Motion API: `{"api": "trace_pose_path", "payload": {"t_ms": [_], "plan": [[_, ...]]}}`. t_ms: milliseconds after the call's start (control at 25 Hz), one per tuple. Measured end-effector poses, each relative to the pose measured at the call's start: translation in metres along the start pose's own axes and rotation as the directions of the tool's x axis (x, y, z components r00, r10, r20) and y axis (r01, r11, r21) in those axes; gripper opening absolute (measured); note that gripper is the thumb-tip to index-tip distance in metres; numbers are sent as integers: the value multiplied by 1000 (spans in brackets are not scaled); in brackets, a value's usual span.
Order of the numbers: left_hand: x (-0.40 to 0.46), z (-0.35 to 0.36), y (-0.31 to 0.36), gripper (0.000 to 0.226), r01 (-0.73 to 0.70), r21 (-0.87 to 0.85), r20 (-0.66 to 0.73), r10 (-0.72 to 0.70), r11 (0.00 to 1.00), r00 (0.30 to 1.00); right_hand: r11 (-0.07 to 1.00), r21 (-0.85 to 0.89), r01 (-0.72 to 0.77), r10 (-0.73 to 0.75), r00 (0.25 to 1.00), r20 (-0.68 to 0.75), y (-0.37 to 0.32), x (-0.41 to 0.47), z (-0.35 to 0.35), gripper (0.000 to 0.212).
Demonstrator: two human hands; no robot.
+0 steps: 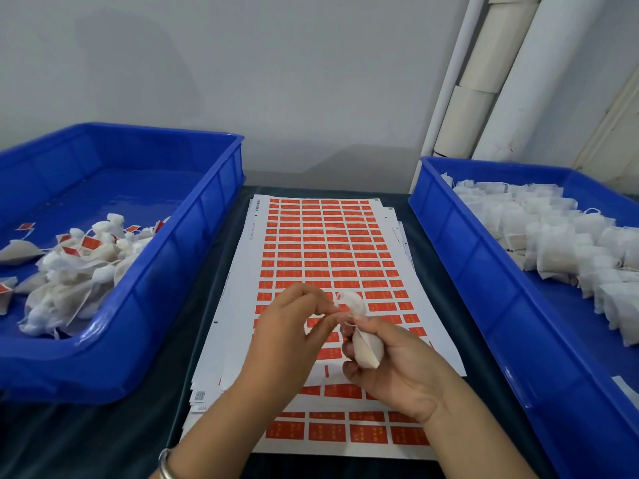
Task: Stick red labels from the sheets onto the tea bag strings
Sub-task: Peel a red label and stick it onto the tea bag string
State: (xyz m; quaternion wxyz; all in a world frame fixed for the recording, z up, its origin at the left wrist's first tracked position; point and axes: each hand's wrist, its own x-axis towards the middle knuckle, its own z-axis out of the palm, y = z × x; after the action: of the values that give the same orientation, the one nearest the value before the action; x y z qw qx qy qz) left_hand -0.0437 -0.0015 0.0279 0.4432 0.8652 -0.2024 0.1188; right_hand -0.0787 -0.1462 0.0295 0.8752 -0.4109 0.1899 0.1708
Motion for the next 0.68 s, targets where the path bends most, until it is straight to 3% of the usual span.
{"api": "trace_pose_path", "payload": {"t_ms": [40,120,200,360,440,520,680], "plan": [[1,-2,-3,2,-60,119,-5,61,991,998,1000,-5,0,0,1000,-20,1,0,-1,53],[4,-9,-9,10,-161,294,-8,171,942,985,1000,-20,6,-7,999,-47,1,-1,-4,49],[9,-16,-11,10,-170,367,2,182,915,983,999,-36,11,-13,999,-53,-1,-4,-8,41],[22,-23,-9,7,-94,380,-42,119,920,992,992,-128,13,-11,1000,15,-1,-11,-12,23],[25,-22,-7,9,-89,378,-30,109,921,994,976,-213,42,-35,999,39,-1,-13,-15,27],[24,-19,-3,10,-103,334,5,107,937,994,943,-321,84,-61,995,82,-2,-15,-19,33],[18,-10,8,12,-201,250,96,182,947,979,842,-522,141,-86,988,129,-8,-17,-17,21]]}}
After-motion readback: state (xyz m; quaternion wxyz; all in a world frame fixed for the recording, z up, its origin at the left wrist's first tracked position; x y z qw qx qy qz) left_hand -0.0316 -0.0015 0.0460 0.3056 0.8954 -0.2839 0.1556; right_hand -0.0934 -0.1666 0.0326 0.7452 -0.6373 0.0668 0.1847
